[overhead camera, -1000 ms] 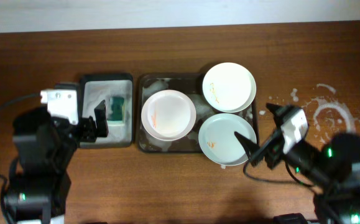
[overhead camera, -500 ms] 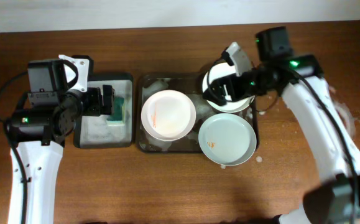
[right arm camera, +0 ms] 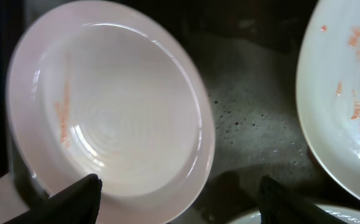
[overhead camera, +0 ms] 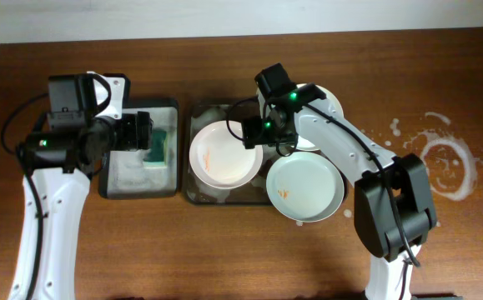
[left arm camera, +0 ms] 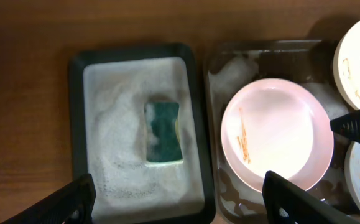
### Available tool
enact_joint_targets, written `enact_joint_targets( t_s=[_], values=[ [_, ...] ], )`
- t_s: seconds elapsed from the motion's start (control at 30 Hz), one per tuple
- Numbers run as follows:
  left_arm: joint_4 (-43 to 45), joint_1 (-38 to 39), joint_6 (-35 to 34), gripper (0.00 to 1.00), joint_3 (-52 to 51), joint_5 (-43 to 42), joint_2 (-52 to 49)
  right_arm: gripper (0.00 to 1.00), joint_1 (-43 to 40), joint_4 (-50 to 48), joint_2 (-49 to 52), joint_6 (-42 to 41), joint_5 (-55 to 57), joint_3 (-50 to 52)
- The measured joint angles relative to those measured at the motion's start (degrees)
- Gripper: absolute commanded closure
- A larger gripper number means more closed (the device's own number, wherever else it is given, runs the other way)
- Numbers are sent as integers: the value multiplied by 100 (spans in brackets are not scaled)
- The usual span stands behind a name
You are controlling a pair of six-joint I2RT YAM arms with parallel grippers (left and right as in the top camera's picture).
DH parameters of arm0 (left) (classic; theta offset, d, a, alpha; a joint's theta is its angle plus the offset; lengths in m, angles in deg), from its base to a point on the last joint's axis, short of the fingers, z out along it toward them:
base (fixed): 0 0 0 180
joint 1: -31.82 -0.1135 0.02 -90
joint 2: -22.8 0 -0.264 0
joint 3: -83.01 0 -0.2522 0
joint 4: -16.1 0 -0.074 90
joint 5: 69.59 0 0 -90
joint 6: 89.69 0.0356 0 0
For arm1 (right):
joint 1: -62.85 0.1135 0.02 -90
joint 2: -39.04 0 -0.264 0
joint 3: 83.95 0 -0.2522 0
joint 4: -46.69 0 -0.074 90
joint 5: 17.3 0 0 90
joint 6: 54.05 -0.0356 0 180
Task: Clean dirty plates on tray and stack at the side
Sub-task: 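Grasp the rim of the pink plate with the right gripper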
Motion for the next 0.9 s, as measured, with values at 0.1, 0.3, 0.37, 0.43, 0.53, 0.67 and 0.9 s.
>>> enact_joint_targets(
  t_s=[0.1,0.3,0.37,0.43,0.53,0.67,0.9],
  values=[
    [-2,0,-42,16,2,2,-323,44,0,-96,164,-101,133,0],
    [-2,0,-72,15,2,2,-452,56,0,-168,531,-164,179,0],
    [-2,0,-160,15,2,2,-466,61,0,-168,616,-181,179,0],
    [-2,0,-212,16,2,2,-468,62,0,-168,645,-199,179,0],
    [-2,0,-238,15,2,2,-470,62,0,-168,645,-192,177,0],
    [-2,0,-258,15,2,2,-470,62,0,-227,645,-229,177,0],
    [0,0,-258,15,4,2,-671,69,44,-317,647,-372,179,0]
  ],
)
